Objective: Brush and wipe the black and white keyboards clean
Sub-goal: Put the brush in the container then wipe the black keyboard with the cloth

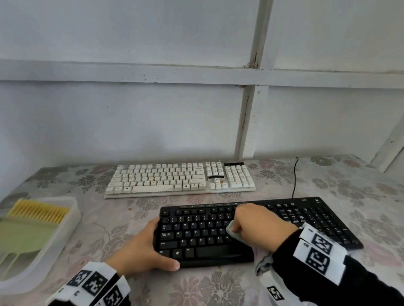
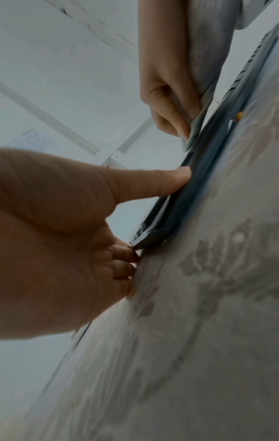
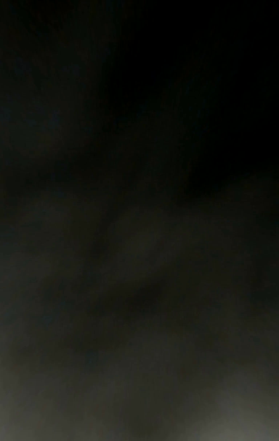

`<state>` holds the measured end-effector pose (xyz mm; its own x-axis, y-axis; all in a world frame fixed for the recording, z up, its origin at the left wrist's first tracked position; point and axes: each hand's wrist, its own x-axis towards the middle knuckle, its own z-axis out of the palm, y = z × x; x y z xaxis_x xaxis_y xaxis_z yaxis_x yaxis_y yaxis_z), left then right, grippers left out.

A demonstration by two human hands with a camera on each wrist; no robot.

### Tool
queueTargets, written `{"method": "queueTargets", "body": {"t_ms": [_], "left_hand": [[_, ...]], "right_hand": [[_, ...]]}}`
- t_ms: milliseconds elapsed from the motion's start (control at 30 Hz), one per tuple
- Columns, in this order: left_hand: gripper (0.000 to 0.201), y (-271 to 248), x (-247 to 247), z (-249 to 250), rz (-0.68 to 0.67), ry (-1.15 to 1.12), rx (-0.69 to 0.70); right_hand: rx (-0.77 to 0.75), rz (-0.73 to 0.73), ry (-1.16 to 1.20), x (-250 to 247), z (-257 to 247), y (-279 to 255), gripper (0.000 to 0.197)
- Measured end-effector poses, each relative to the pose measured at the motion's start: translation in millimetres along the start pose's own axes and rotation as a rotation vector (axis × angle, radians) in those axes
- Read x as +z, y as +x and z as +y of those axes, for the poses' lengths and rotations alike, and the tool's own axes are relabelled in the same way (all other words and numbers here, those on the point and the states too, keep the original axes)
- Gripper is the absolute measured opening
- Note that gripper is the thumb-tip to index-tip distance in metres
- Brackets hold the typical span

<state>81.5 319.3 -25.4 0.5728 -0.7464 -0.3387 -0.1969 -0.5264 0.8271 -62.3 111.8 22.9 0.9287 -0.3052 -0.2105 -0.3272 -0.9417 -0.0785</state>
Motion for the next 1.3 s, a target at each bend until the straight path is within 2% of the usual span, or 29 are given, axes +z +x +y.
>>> {"method": "queueTargets", "body": {"t_ms": [100,167,233,300,433,500,600,733,767,833,900,967,1067,1300], "left_hand": [[0.097,-0.2,0.5,1.1,0.004,-0.006,-0.006],[0.094,-0.1,1.3,1.7,0.004,-0.011,-0.003],[0.093,0.0,1.4,0.6,0.014,-0.019,0.000],[0.093,0.0,0.3,-1.1,0.015,-0.026,0.006],[0.096,2.4,-0.3,-4.1,0.007,-0.042,0.019],[0.099,2.6,-0.6,-4.7,-0.001,-0.051,0.025],[0.107,2.8,-2.0,-6.1,-0.012,-0.046,0.031],[0.112,4.2,-2.6,-8.0,-0.024,-0.039,0.030],[0.112,4.4,-2.9,-8.7,-0.027,-0.038,0.028],[0.113,4.3,-3.0,-7.5,-0.035,-0.032,0.024],[0.119,4.6,-2.6,-7.0,-0.034,-0.035,0.028],[0.117,4.3,-1.7,-6.4,-0.026,-0.035,0.035],[0.105,5.2,-1.2,-6.4,-0.018,-0.041,0.040],[0.107,4.9,-3.0,-8.0,-0.039,-0.074,0.050]], "right_hand": [[-0.068,0.100,0.041,-4.4,-3.2,0.7,0.026],[-0.161,0.109,0.099,-2.5,-12.6,1.7,0.025],[-0.185,0.094,0.096,4.9,-18.7,3.9,0.027],[-0.133,0.078,0.053,10.5,-16.6,3.6,0.027],[0.018,0.080,0.059,14.1,14.0,-6.8,0.042],[0.063,0.084,0.041,14.6,31.9,-13.8,0.035],[0.106,0.062,0.000,11.0,47.2,-23.8,0.012],[0.153,0.015,-0.001,-4.2,41.7,-26.7,0.008],[0.159,0.032,0.017,-6.7,36.6,-25.4,0.012],[0.069,0.094,0.064,-5.6,23.9,-19.6,0.026],[-0.066,0.108,0.065,-2.0,6.4,-16.0,0.024],[-0.122,0.095,0.022,4.0,-5.8,-13.7,0.024],[-0.065,0.094,0.016,11.4,2.8,-14.7,0.022],[0.097,0.128,-0.021,19.4,69.0,-43.8,0.018]]}}
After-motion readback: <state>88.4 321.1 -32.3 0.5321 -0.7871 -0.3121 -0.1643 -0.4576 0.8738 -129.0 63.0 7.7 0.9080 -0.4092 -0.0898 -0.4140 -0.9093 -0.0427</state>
